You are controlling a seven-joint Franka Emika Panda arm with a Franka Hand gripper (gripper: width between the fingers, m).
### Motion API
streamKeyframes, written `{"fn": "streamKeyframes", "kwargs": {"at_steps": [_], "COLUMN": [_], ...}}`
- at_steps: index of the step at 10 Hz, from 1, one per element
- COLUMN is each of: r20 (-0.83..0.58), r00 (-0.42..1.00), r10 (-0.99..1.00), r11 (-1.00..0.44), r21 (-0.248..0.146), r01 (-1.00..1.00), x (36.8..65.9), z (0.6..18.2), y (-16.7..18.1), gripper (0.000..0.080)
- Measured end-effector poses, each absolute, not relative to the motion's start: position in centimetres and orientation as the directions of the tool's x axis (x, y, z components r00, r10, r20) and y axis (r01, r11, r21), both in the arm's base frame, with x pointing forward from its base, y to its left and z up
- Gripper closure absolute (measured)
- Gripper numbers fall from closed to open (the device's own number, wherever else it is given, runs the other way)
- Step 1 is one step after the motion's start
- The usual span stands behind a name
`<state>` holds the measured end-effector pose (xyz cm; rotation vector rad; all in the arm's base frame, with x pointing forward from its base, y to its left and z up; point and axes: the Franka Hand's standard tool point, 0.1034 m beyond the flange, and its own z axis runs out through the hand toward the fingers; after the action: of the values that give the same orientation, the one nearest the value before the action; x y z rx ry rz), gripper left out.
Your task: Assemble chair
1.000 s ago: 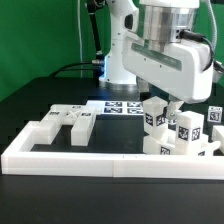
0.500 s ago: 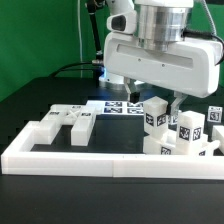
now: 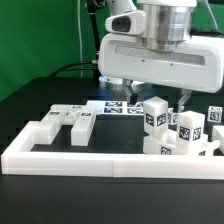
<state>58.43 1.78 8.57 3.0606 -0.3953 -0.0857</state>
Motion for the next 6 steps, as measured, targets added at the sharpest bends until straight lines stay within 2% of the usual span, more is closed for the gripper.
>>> {"fn": "streamKeyframes", "kwargs": {"at_steps": [2,6], "r20": [-0.058,-0.071], "r00": [0.998,0.982], "r10": [-0.033,0.177], "r11": [-0.998,-0.982], "r21": [0.05,0.056], "r01": [-0.03,0.181], "x": [58.49,58.61], "z": [8.59,8.68], "y": [1.4,1.53], "gripper": [0.015,0.015]}}
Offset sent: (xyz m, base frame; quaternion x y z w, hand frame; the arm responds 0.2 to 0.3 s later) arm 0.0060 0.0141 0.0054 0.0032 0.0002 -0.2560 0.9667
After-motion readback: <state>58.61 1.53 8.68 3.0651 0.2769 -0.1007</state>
